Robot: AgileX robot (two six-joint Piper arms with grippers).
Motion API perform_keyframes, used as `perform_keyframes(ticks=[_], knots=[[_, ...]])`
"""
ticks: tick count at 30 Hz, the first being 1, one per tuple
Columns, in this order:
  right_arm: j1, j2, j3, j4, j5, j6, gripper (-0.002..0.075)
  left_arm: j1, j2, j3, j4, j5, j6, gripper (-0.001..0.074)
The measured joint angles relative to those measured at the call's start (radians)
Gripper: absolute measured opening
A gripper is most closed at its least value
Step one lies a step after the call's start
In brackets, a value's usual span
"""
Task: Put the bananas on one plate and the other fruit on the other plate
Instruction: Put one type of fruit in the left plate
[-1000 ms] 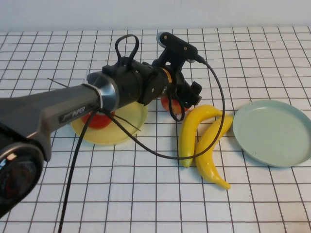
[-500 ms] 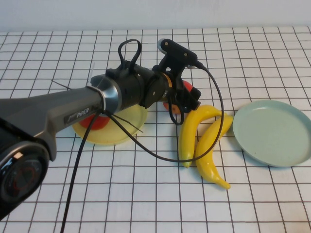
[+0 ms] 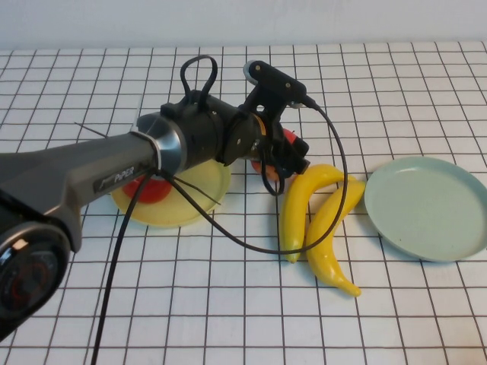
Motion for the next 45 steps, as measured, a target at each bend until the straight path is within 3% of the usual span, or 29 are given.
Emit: perform_keyframes(ticks=[9, 17, 25, 30, 45], knots=[[0.000, 0.000, 0.000, 0.000, 0.000, 0.000, -0.0016, 0.024, -0.123, 0.000, 0.109, 0.126, -0.002, 0.0571], [0.000, 0.000, 0.000, 0.000, 0.000, 0.000, -0.0016, 0.165, -0.249, 0.009, 0.080, 0.386, -0.006, 0.0571], [0.000, 0.000, 0.000, 0.000, 0.000, 0.000, -0.0016, 0.228, -0.211, 0.121, -0.158, 0.261, 0.199, 0.0579], [0.000, 0.000, 0.000, 0.000, 0.000, 0.000, -0.0016, 0.228, -0.173, 0.142, -0.218, 0.241, 0.241, 0.0666], [0.000, 0.000, 0.000, 0.000, 0.000, 0.000, -0.0016, 0.228, -0.233, 0.142, -0.393, 0.230, 0.441, 0.0668]])
